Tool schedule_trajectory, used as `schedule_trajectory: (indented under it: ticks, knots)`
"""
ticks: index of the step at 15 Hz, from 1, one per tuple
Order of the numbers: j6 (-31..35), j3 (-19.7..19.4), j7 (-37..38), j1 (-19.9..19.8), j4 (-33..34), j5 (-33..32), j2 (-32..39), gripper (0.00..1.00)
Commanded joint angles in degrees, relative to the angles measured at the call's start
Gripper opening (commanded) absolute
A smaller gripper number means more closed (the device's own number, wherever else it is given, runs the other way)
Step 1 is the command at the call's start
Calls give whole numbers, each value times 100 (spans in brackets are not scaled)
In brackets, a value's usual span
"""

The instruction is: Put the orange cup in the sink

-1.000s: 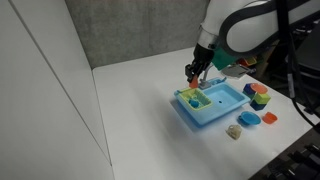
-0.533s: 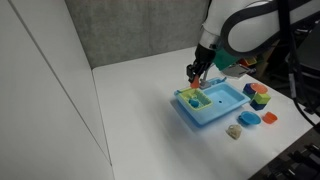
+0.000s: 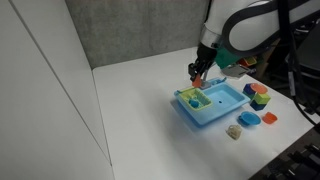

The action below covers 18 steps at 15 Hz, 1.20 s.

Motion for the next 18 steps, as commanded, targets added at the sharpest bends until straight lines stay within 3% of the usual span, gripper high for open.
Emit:
schedule_trajectory:
  ticks: [1,9,18]
  knots:
    - [75,-67,104,-125,-246,-151,-315,14]
    - [642,-441,601,-244,-784,-830,-611,14]
    - [906,-852,910,-669,-1115,-886,-657,14]
